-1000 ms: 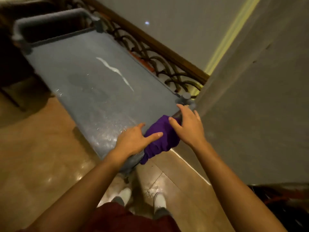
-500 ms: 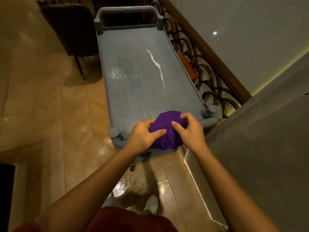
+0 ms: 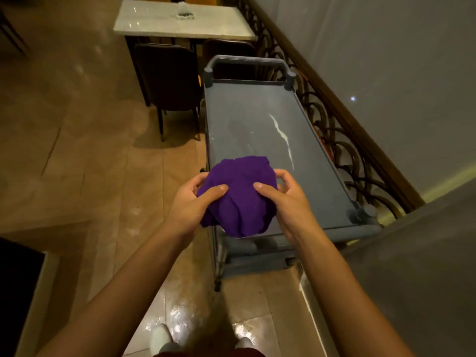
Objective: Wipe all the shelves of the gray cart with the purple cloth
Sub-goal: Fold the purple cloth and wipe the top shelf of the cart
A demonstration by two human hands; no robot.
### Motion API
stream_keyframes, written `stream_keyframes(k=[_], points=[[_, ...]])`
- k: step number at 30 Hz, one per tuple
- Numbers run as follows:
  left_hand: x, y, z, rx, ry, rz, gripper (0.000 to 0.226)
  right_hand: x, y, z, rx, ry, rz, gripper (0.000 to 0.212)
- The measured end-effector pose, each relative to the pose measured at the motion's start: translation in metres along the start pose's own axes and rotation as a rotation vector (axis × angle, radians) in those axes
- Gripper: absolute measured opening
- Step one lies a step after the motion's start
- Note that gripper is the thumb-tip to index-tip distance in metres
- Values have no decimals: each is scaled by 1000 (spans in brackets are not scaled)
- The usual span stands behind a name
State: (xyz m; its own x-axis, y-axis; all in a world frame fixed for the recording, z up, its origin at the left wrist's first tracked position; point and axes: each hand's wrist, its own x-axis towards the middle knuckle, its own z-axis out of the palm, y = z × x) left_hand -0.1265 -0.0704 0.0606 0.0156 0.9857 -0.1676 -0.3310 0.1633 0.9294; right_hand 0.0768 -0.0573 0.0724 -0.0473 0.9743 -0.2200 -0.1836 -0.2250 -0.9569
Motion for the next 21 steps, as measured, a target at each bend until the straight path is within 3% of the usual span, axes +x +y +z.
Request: stream_keyframes(k=[5, 9, 11, 13, 15, 18, 21], points=[[16, 25, -74, -48, -52, -166, 68, 20, -11, 77, 31, 35, -83, 31], [33, 56, -113, 322, 30, -29, 75, 38, -22, 118, 75, 57, -77, 24], [46, 77, -126, 380, -66, -5, 73, 50, -26, 137, 88, 58, -54, 21], [58, 91, -127, 338, -275, -117, 70, 63, -30, 151, 96, 19, -18, 23], [69, 95, -123, 268, -381, -206, 62, 74, -32, 163, 80, -46, 7, 23], [88, 95, -119, 55, -342, -228, 54, 94, -30, 169, 81, 18, -48, 22], [115, 97, -115, -61, -305, -186, 51, 111, -22, 161, -35, 251, -67, 32]])
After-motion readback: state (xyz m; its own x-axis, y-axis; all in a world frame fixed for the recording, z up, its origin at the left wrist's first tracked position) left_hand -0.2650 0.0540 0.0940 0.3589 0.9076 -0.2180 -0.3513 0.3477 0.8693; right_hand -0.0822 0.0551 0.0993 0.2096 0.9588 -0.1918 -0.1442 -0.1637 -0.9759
